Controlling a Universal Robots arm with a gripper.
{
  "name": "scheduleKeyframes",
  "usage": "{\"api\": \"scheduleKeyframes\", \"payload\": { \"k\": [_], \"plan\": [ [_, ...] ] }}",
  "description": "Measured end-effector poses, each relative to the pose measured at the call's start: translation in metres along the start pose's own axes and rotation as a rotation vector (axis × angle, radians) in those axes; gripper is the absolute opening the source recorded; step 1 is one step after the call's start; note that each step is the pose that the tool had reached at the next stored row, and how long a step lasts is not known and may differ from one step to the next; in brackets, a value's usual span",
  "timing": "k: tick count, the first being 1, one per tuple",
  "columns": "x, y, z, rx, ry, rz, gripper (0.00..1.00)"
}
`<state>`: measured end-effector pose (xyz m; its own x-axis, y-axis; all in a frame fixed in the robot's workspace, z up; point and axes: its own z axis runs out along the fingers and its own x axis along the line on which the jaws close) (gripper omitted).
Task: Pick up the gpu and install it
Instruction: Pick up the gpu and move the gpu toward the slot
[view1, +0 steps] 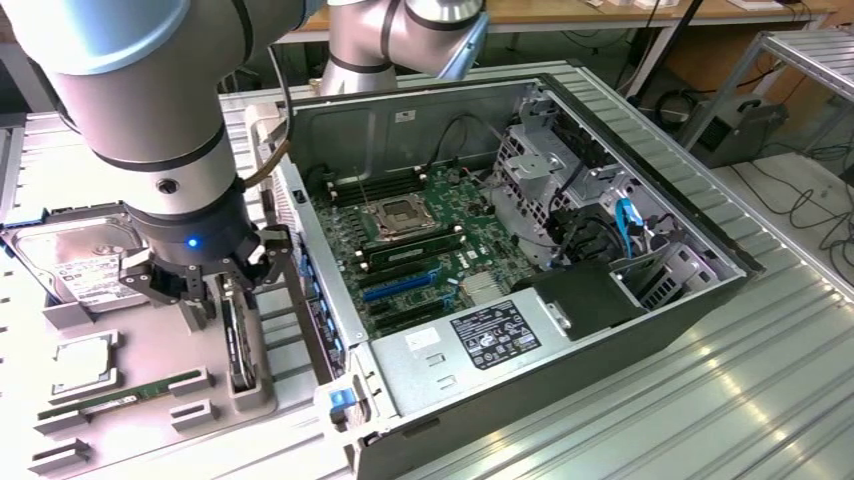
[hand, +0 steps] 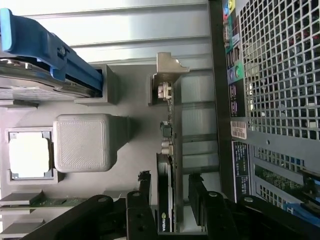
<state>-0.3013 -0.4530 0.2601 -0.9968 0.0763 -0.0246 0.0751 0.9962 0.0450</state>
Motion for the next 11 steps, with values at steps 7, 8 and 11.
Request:
{"api": "scheduleKeyframes", "payload": {
  "k": [7,8,11],
  "plan": [
    [0.004,0.0055,0.0075,0.0001,0.0001,0.0,0.44],
    [0.004,0.0058,0.0085,0.0001,0.0001,0.0,0.44],
    [0.004,0.0065,0.0128,0.0001,0.0001,0.0,0.44]
  ]
}}
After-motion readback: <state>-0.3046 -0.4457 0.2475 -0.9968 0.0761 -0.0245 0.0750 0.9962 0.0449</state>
